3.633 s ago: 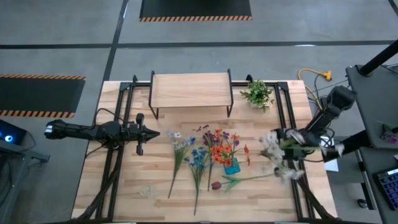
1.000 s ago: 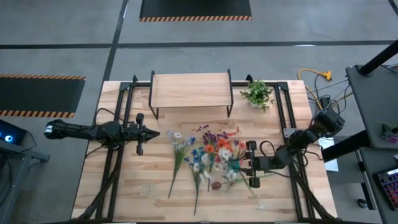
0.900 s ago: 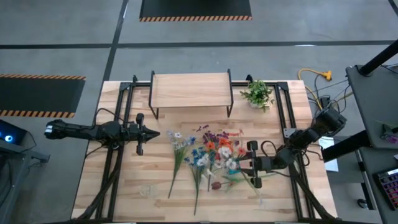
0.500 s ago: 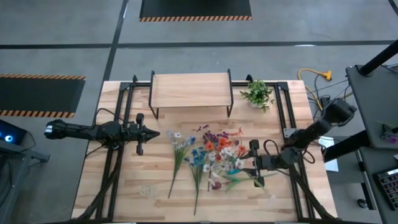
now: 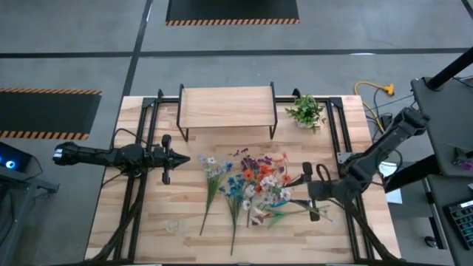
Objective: Pick and place flowers into a vace then onto a shelf
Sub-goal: Put the right white flowers into the blue vase, then put the red flower into the blue vase
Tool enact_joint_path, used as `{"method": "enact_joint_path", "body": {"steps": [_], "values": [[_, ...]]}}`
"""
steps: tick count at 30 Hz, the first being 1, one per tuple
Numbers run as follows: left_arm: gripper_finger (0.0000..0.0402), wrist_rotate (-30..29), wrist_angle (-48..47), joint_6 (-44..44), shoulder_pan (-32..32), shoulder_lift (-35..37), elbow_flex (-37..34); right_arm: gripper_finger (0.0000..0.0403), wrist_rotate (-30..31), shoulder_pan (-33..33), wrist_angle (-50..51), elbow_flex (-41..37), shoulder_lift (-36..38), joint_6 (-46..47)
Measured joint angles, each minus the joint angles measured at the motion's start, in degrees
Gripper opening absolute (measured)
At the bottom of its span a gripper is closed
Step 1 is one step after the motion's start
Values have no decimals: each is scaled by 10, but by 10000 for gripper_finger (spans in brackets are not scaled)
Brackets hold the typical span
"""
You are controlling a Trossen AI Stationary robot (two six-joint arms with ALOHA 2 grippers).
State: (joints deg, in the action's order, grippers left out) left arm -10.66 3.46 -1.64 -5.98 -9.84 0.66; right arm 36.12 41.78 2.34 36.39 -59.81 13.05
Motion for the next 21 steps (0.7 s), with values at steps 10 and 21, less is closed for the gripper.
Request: {"method": "enact_joint_path", "body": {"steps": [10,21], "values": [[0,0,0,0,0,0,0,210,-66,0,263,158,-36,78],[0,0,0,0,0,0,0,210,-138,0,495,241,-79,231]]}}
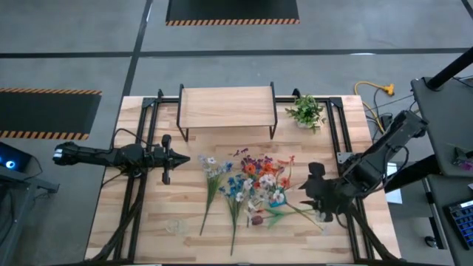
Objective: Pick and place flowers into a vace then onto a shelf
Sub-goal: Put the red flower into the blue vase
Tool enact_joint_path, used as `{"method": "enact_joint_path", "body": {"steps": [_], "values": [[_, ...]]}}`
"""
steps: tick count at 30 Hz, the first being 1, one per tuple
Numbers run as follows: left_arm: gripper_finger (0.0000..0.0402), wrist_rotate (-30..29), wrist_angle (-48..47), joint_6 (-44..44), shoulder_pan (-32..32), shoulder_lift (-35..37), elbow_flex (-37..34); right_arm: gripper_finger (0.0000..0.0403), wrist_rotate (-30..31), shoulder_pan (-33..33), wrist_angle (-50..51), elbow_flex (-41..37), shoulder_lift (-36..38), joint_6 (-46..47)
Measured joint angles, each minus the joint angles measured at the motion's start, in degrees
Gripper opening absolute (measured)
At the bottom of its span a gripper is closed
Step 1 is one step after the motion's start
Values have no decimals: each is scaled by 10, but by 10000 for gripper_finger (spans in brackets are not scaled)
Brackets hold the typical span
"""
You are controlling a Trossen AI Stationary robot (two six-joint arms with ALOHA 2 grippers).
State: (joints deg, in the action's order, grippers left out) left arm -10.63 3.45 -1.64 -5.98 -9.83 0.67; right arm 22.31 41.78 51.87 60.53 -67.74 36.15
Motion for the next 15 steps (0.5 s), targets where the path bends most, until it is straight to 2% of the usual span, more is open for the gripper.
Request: {"method": "enact_joint_path", "body": {"steps": [4,8,15], "values": [[0,0,0,0,0,0,0,210,-6,3,-2,-26,-10,21],[0,0,0,0,0,0,0,210,-41,5,-18,-60,-33,61],[0,0,0,0,0,0,0,205,-60,12,-108,-88,-107,71]]}}
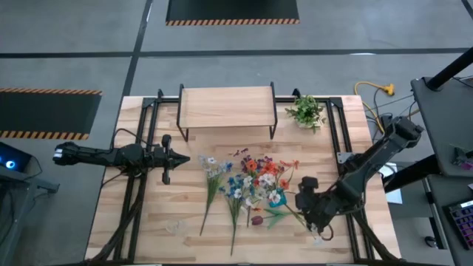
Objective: Pick and place flowers into a vace then onto a shelf
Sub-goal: Put the red flower into the blue vase
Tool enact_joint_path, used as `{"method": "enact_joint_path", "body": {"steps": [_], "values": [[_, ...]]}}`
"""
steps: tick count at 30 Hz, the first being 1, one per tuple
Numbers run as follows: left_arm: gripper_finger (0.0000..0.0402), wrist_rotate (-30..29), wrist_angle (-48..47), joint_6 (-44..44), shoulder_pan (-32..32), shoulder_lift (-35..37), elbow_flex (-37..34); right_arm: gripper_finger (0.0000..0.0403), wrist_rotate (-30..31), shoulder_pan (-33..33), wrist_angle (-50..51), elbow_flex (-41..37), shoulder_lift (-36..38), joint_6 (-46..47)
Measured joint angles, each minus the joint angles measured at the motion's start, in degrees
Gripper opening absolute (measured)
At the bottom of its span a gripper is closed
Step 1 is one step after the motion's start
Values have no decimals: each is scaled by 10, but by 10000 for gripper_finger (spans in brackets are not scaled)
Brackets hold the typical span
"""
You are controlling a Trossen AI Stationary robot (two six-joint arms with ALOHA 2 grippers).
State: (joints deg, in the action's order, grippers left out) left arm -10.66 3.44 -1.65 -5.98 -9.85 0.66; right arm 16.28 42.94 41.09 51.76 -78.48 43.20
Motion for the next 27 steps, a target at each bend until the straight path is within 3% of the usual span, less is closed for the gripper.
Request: {"method": "enact_joint_path", "body": {"steps": [13,27], "values": [[0,0,0,0,0,0,0,186,-1,0,-105,13,-169,6],[0,0,0,0,0,0,0,158,-4,-10,-117,15,-218,8]]}}
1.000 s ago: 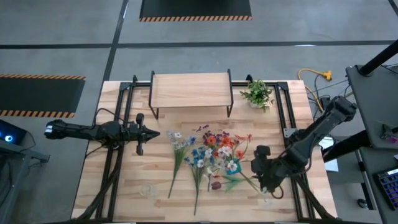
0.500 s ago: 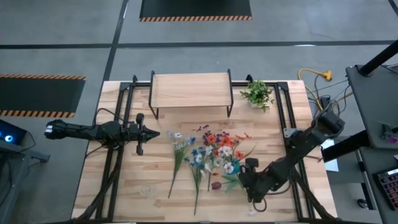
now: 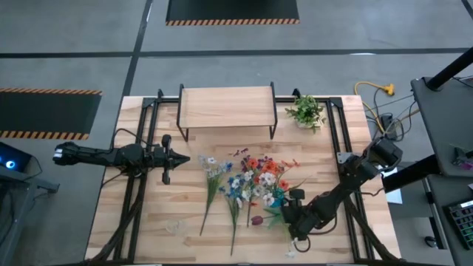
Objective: Pick and place flowers into a vace then onto a shelf
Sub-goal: Put the red flower into the blue vase
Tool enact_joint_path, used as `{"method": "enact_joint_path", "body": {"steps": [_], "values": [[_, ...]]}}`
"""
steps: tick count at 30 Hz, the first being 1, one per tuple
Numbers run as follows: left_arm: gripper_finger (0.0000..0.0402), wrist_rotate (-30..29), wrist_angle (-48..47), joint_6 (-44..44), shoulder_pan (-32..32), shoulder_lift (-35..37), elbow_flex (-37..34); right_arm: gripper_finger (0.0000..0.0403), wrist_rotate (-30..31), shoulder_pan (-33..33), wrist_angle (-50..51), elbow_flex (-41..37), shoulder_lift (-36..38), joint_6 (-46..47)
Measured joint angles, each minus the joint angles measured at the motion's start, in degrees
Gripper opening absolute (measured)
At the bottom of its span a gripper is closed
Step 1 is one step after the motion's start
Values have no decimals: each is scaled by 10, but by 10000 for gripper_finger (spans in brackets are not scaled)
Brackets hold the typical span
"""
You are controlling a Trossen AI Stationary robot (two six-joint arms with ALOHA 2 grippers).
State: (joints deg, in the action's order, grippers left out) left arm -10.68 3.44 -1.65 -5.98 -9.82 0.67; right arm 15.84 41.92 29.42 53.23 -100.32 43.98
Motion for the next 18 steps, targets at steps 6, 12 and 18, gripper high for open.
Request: {"method": "enact_joint_path", "body": {"steps": [6,12,18], "values": [[0,0,0,0,0,0,0,129,-11,-1,-2,0,0,0],[0,0,0,0,0,0,0,71,-38,-1,3,0,2,0],[0,0,0,0,0,0,0,14,-61,0,19,0,5,0]]}}
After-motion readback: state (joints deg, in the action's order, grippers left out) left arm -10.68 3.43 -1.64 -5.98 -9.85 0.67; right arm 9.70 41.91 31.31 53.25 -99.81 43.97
